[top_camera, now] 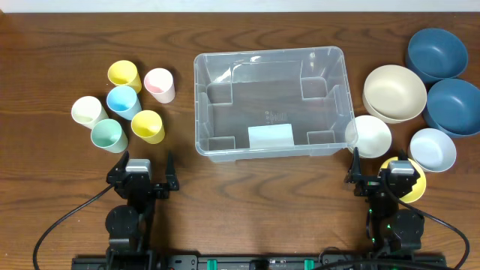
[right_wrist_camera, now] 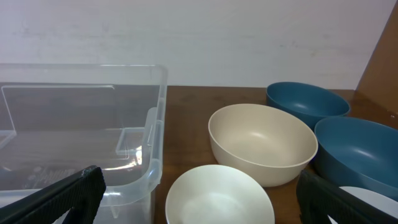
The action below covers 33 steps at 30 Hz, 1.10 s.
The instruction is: Pack container
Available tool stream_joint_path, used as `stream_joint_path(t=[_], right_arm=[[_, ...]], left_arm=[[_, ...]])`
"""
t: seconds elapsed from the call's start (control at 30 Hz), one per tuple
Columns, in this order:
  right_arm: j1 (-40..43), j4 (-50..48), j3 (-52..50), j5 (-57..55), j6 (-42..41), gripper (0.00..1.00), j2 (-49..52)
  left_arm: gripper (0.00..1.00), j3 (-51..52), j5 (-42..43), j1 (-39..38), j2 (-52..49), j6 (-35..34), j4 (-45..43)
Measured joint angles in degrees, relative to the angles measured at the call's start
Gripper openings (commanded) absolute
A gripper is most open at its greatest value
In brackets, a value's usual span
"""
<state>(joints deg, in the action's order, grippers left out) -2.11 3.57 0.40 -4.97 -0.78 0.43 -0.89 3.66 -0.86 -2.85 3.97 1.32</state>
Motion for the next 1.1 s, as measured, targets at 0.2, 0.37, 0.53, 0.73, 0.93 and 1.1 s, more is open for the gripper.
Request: stream_joint_path(t=[0.2, 0.37, 0.53, 0.73, 0.93, 1.1], right_arm=[[0.00, 0.02, 0.00, 0.00, -0.02, 0.99, 0.00], [0.00, 0.02, 0.00, 0.00, -0.02, 0.99, 0.00], [0.00, 0.00, 0.00, 0.00, -0.02, 0.99, 0.00], [0.00, 0.02, 0.00, 0.00, -0.02, 0.99, 0.00], [0.00, 0.00, 0.00, -0.09, 0.00, 0.99, 0.00], [0.00, -1.25, 0.00, 0.59, 0.00, 0.99, 0.00]], left_arm=[[0.98, 0.00, 0.00, 0.00, 0.00, -0.02, 0.02], [0.98, 0.00, 0.00, 0.00, 0.00, 0.00, 0.02], [0.98, 0.00, 0.00, 0.00, 0.00, -0.02, 0.02], [0.98, 0.00, 0.00, 0.00, 0.00, 0.00, 0.02], [0.98, 0.00, 0.00, 0.00, 0.00, 0.00, 0.00], [0.98, 0.00, 0.00, 0.00, 0.00, -0.02, 0.00]])
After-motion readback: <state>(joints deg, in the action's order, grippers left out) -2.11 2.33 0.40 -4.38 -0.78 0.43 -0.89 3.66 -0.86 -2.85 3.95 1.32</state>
